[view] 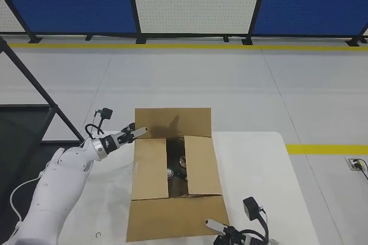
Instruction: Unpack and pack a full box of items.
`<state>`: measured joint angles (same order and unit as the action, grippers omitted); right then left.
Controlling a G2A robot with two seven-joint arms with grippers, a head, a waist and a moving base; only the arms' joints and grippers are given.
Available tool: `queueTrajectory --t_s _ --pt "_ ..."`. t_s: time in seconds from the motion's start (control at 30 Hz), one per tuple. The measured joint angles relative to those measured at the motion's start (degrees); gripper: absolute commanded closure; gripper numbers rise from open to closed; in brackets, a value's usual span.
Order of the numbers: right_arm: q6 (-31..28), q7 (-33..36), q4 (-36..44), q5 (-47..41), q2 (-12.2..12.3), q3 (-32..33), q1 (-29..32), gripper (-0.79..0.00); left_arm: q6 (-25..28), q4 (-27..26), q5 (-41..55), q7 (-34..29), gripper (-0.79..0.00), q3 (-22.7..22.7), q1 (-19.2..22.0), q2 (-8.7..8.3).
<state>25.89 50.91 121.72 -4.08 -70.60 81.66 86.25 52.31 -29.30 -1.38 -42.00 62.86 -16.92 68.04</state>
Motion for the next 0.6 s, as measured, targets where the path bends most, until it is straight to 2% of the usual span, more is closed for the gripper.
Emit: queueTrajectory --t_s 0.17,0.6 --pt "-1.7 -0.2 0.6 -2.1 0.2 -0.8 -0.8 -0.785 0.1 -4.6 -0.3 -0.9 -0.785 1.5 -2.6 -1.41" --pt "-0.4 -1.8 0.6 -3.5 0.4 -5.2 -6.1 -0.785 -1.8 -17.8 0.3 -5.6 -0.785 5.9 -9.2 -4.9"
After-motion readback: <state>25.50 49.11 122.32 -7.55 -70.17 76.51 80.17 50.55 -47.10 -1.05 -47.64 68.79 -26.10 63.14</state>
